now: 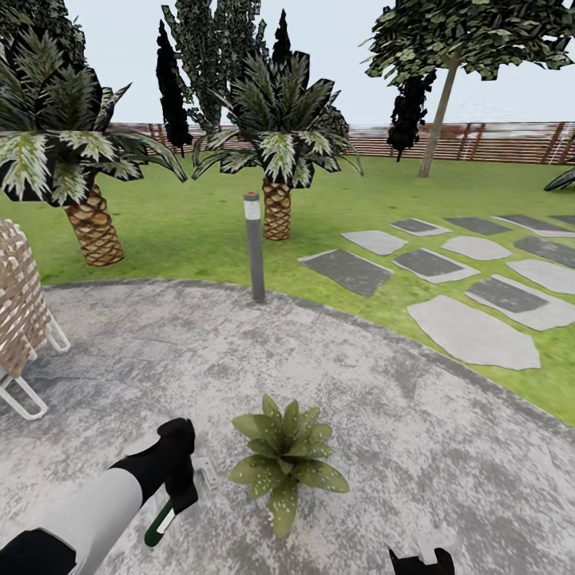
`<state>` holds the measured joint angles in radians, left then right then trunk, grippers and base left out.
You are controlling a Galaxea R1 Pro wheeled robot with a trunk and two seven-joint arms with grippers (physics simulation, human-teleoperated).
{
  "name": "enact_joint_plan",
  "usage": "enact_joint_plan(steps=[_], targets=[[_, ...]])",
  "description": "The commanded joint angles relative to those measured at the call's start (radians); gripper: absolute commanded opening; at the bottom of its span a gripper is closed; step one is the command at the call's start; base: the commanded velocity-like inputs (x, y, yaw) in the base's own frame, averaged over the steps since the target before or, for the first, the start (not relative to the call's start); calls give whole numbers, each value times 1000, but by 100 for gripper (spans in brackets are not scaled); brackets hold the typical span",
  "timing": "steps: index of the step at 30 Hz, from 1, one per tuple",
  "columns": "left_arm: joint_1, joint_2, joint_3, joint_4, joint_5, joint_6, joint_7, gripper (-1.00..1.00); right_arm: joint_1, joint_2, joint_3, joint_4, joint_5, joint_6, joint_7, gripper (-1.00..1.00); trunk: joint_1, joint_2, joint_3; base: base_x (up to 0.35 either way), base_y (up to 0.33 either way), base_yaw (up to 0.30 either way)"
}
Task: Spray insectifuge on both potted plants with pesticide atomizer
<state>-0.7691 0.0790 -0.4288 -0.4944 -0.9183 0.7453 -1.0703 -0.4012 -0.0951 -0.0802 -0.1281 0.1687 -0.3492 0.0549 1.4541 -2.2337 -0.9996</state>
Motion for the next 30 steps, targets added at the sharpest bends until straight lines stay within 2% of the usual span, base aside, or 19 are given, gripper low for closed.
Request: enact_joint_plan(steps=[1, 5, 10, 15, 20, 23, 26, 30], targets=[[0, 1, -4, -3, -4, 6, -7, -100, -1, 0, -9, 1, 7, -4, 5, 100, 0, 0, -1, 226, 197, 0], [1, 2, -4, -2, -4, 6, -7, -100, -1, 0, -9, 1, 6, -4, 5, 100, 0, 0, 0, 190, 167, -106], [21, 2, -4, -2, -4, 4, -7, -100, -1, 0, -9, 1, 6, -4, 5, 100, 0, 0, 2, 25, 21, -219], [25, 2, 0, -13, -4, 3, -7, -100, -1, 0, -9, 1, 6, -4, 5, 100, 0, 0, 2, 2, 1, -40], [25, 2, 2, -15, -4, 5, -3, -100, -1, 0, -9, 1, 6, -4, 5, 100, 0, 0, 2, -159, 76, -2], [25, 1, 5, -15, -3, 6, 30, -100, -1, 3, -8, 1, 5, -4, 5, 100, 0, 0, 2, -82, 131, 0], [25, 2, 8, -15, 3, 6, 36, -100, -1, 3, -9, 1, 5, -5, 5, 100, 0, 0, 2, -4, 11, 0], [25, 1, 8, -16, 6, 6, 37, -100, -1, 2, -9, 1, 5, -5, 5, 100, 0, 0, 2, 0, 264, -202]])
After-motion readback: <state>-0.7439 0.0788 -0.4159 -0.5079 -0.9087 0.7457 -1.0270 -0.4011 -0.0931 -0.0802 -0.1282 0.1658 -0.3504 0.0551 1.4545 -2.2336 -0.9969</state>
